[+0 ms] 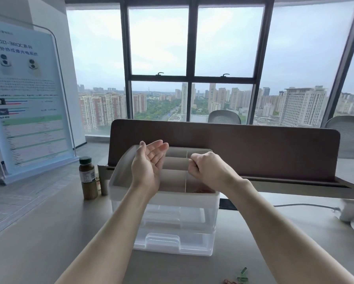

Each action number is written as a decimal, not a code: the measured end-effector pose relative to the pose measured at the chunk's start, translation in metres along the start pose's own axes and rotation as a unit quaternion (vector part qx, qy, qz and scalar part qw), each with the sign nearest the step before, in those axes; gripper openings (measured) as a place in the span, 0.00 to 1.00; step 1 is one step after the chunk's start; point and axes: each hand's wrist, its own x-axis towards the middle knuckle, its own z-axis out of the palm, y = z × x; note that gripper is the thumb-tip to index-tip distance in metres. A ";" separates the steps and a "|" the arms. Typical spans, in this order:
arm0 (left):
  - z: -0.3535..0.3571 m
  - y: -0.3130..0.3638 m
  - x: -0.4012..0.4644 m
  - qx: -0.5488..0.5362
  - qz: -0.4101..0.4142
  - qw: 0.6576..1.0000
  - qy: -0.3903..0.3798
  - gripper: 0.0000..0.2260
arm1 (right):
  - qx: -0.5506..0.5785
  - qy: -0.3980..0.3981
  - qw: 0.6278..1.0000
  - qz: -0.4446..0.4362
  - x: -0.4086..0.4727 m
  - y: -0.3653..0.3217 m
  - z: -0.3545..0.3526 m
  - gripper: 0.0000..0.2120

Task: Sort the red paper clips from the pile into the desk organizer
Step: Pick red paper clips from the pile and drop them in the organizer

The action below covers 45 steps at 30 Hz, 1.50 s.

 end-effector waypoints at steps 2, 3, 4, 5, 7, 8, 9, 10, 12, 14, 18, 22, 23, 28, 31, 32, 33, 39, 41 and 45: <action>0.000 0.000 0.000 0.002 0.003 1.000 0.005 0.22 | 0.016 0.017 1.000 0.004 -0.002 0.000 0.001 0.17; 0.000 0.000 0.000 0.003 0.004 1.000 0.008 0.22 | 0.027 0.029 0.999 0.003 -0.003 0.001 0.002 0.17; 0.000 0.000 0.001 0.002 0.005 1.000 0.011 0.23 | 0.036 0.037 0.999 0.000 -0.005 0.002 0.003 0.17; 0.000 0.000 0.001 0.000 0.006 1.000 0.012 0.23 | 0.044 0.044 0.998 -0.005 -0.006 0.004 0.005 0.17; 0.001 0.000 0.000 -0.003 0.008 1.000 0.013 0.23 | 0.053 0.053 0.997 -0.016 -0.009 0.007 0.009 0.16; 0.001 -0.001 0.000 -0.003 0.009 1.000 0.014 0.23 | 0.055 0.059 0.996 -0.025 -0.010 0.009 0.011 0.15; 0.001 -0.001 0.000 -0.002 0.010 1.000 0.015 0.23 | 0.055 0.068 0.996 -0.034 -0.012 0.010 0.013 0.14; 0.001 0.000 -0.001 -0.001 0.011 1.000 0.017 0.23 | 0.056 0.076 0.995 -0.042 -0.014 0.010 0.015 0.13; 0.002 0.000 -0.001 0.000 0.012 1.000 0.019 0.23 | 0.068 0.087 0.993 -0.049 -0.018 0.011 0.018 0.12; 0.002 0.000 -0.002 -0.002 0.014 1.000 0.021 0.24 | 0.097 0.083 0.991 -0.049 -0.020 0.012 0.019 0.15; 0.003 0.000 -0.004 -0.010 0.018 1.000 0.021 0.24 | 0.311 0.067 0.948 0.024 -0.026 0.010 0.015 0.20; 0.004 0.001 -0.006 -0.008 0.027 1.000 0.010 0.26 | 0.489 0.069 0.866 0.075 -0.027 0.010 0.017 0.24; 0.004 0.001 -0.007 -0.005 0.029 1.000 0.007 0.26 | 0.514 0.066 0.852 0.073 -0.027 0.012 0.018 0.26; 0.006 0.002 -0.010 0.004 0.038 0.999 -0.006 0.28 | 0.587 0.033 0.806 0.066 -0.025 0.017 0.015 0.36; 0.008 0.002 -0.011 0.013 0.045 0.999 -0.010 0.27 | 0.632 0.017 0.772 0.066 -0.025 0.016 0.010 0.34; 0.008 0.002 -0.012 0.015 0.047 0.999 -0.011 0.27 | 0.645 0.018 0.761 0.067 -0.025 0.015 0.008 0.33; 0.008 0.001 -0.013 0.017 0.049 0.999 -0.011 0.27 | 0.656 0.024 0.751 0.071 -0.025 0.013 0.006 0.32; 0.016 -0.004 -0.039 0.069 0.067 0.994 -0.060 0.25 | 0.631 0.108 0.762 0.094 -0.046 0.006 0.001 0.23; 0.020 -0.008 -0.057 0.065 0.076 0.992 -0.072 0.23 | 0.573 0.166 0.796 0.101 -0.060 0.003 0.001 0.18; 0.018 -0.019 -0.100 0.083 0.089 0.991 -0.061 0.18 | 0.466 0.241 0.845 0.099 -0.103 0.003 -0.001 0.14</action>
